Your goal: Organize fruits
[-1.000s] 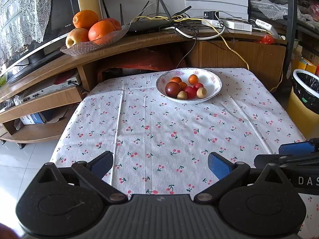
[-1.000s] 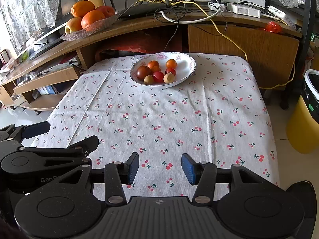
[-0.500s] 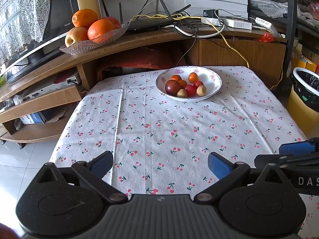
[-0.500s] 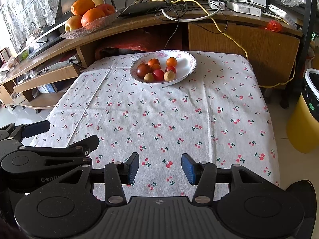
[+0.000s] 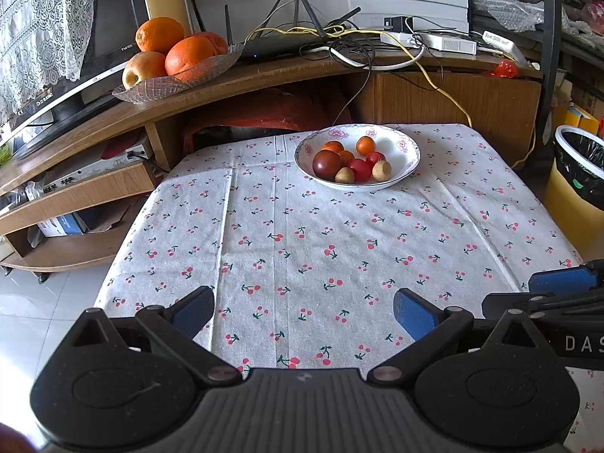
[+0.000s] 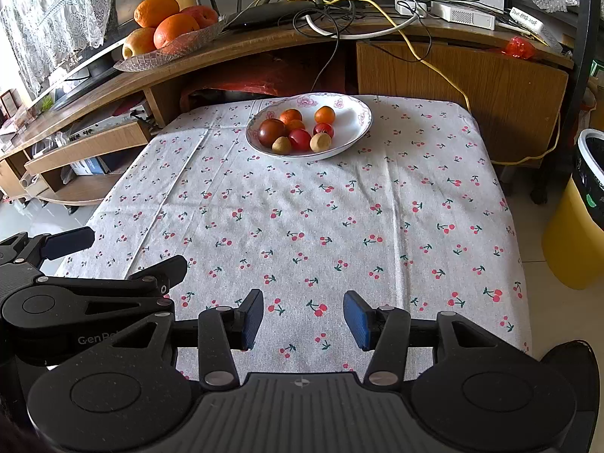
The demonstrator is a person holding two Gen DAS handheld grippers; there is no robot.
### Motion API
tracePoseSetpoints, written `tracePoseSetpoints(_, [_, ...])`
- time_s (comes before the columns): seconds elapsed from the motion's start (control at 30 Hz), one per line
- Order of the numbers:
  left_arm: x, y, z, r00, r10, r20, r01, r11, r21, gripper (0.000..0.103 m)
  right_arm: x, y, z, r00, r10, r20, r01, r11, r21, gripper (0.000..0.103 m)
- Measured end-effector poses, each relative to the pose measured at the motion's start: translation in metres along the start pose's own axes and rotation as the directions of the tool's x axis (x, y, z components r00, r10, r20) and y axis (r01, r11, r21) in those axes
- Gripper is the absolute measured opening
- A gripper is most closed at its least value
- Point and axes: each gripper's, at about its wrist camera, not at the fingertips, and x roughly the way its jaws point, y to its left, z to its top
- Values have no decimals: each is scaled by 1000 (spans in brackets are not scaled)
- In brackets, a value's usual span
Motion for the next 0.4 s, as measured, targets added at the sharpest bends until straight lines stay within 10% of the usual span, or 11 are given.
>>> tracePoseSetpoints(0.4, [-1, 0, -1, 1000, 11, 10, -11, 1000, 4, 103, 0, 1, -1, 1000, 1, 1, -1, 1000, -1, 45])
